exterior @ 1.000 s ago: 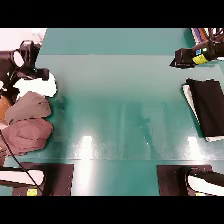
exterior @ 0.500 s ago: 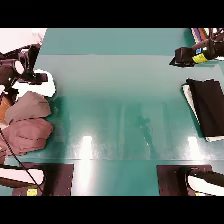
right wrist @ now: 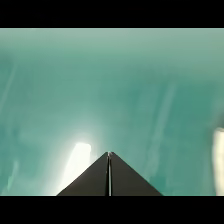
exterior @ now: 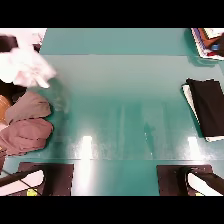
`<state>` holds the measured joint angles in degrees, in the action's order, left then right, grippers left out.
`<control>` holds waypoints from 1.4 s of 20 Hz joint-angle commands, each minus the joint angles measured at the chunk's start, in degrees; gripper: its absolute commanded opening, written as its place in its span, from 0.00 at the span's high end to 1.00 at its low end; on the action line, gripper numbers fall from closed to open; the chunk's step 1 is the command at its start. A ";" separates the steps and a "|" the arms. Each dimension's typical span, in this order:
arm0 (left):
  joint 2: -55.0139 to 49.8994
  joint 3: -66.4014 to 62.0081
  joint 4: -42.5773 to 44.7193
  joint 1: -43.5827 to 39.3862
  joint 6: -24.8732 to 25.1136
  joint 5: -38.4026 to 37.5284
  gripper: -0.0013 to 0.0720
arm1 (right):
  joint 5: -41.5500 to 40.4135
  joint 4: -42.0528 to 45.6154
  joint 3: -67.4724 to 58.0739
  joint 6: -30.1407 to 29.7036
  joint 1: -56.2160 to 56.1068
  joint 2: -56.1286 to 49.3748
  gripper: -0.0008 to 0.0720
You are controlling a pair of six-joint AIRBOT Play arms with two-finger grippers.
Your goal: Fold the shirts.
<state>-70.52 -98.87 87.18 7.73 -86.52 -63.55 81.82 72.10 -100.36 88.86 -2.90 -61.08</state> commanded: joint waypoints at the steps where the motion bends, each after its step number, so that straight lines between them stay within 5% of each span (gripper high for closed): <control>1: 8.79 -5.05 -4.74 -6.58 2.99 -8.92 0.95 | 0.94 -0.13 0.04 0.00 10.45 6.62 0.97; 5: 8.17 -2.97 -4.70 -24.68 1.01 -12.87 0.95 | 2.12 -0.61 0.09 0.00 19.43 9.92 0.97; 9: 0.22 2.99 -4.83 -42.62 1.09 -7.91 0.94 | 2.82 -0.68 0.09 0.00 20.22 10.05 0.97; 10: -2.82 3.76 -5.05 -46.18 1.60 -5.27 0.87 | 2.82 -0.74 0.09 0.00 20.22 9.99 0.97; 11: -5.62 3.80 -5.07 -48.59 2.12 -2.56 0.45 | 2.93 -0.74 0.09 0.00 20.24 9.75 0.97; 12: -7.89 3.61 -4.87 -49.70 2.51 0.09 0.20 | 3.34 -0.85 0.09 0.00 20.24 9.60 0.97; 17: -9.16 0.98 -0.20 -38.80 -1.60 -3.39 0.25 | 4.20 -2.03 0.09 0.00 17.92 9.33 0.97; 21: -9.31 10.12 -10.43 -24.28 -3.04 -5.33 0.25 | 4.07 -1.97 0.09 0.00 12.33 8.61 0.97; 28: -10.64 36.33 -25.88 -19.10 5.70 8.94 0.25 | 4.35 -1.86 0.09 0.22 1.60 1.40 0.97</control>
<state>-80.31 -71.00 68.62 -13.02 -85.06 -61.08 86.08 70.19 -100.29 88.86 2.52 -57.08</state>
